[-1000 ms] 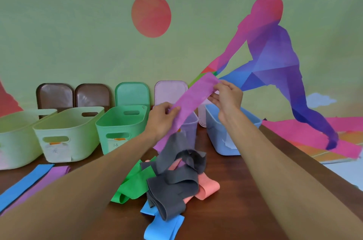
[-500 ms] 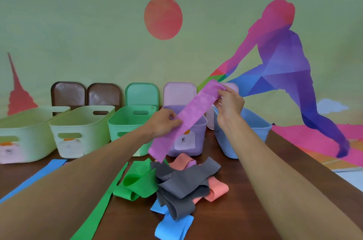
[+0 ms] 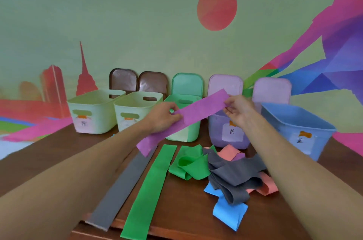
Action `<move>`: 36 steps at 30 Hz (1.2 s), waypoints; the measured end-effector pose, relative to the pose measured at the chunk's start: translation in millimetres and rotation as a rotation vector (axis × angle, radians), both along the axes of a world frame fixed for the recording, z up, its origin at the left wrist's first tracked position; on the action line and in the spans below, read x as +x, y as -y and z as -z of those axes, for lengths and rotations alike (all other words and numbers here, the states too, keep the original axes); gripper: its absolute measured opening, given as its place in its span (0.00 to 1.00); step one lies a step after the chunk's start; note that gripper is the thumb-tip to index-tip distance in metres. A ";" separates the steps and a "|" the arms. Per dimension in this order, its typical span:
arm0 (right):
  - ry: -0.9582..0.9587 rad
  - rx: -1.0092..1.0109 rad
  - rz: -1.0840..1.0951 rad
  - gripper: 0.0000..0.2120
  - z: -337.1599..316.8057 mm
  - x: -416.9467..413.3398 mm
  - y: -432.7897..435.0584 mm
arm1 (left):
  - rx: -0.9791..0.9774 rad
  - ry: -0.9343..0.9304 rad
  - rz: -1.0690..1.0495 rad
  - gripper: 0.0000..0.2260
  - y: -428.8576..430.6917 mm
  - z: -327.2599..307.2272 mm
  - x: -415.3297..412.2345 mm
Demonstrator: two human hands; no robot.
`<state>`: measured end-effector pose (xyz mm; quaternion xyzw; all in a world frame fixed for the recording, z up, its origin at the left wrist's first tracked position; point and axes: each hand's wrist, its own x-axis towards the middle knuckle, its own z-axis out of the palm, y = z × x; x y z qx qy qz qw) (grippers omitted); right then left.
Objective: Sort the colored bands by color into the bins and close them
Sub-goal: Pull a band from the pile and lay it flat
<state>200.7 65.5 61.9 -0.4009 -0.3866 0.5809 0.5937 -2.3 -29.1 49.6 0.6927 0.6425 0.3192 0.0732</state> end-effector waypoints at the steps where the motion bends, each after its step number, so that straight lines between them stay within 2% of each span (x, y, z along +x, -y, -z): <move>1: 0.013 -0.008 -0.025 0.09 1.8 -10.9 0.3 | -0.003 0.014 -0.013 0.10 3.9 2.8 -9.6; 3: 0.031 -0.008 -0.071 0.05 4.5 -32.4 2.8 | -0.020 0.030 -0.042 0.10 10.9 8.4 -28.3; 5: 0.081 0.018 -0.090 0.06 6.9 -52.5 5.0 | -0.057 0.042 -0.066 0.11 18.9 13.8 -45.1; 8: 0.276 0.105 -0.048 0.08 11.1 -77.1 7.8 | -0.065 0.098 -0.092 0.10 28.9 19.2 -69.6; 11: 0.486 0.169 -0.082 0.03 18.5 -99.3 12.9 | -0.065 0.168 -0.104 0.08 37.4 23.0 -89.8; 16: 0.800 0.229 -0.214 0.08 39.2 -138.2 27.1 | -0.045 0.167 -0.138 0.07 52.9 21.9 -113.2; 20: 0.913 0.093 -0.465 0.18 52.1 -165.0 46.4 | -0.017 0.176 -0.124 0.07 66.1 10.1 -126.1; 22: 0.875 -0.034 -0.612 0.26 57.8 -175.1 55.6 | 0.007 0.190 -0.130 0.08 71.5 6.7 -132.4; 25: 0.721 -0.193 -0.808 0.35 68.2 -189.1 60.9 | 0.036 0.247 -0.141 0.07 77.8 5.4 -140.2; 28: 0.505 -0.306 -0.904 0.39 79.6 -204.1 64.0 | 0.038 0.309 -0.115 0.07 83.7 3.5 -145.2; 31: 0.172 -0.353 -0.917 0.32 84.7 -221.8 68.8 | 0.039 0.339 -0.090 0.07 90.5 2.3 -150.5; 33: -0.040 -0.332 -0.865 0.25 83.7 -232.9 70.2 | 0.028 0.347 -0.094 0.06 93.8 4.3 -155.0; 36: -0.175 -0.320 -0.714 0.13 80.1 -246.6 70.5 | 0.004 0.376 -0.128 0.08 98.2 9.9 -162.7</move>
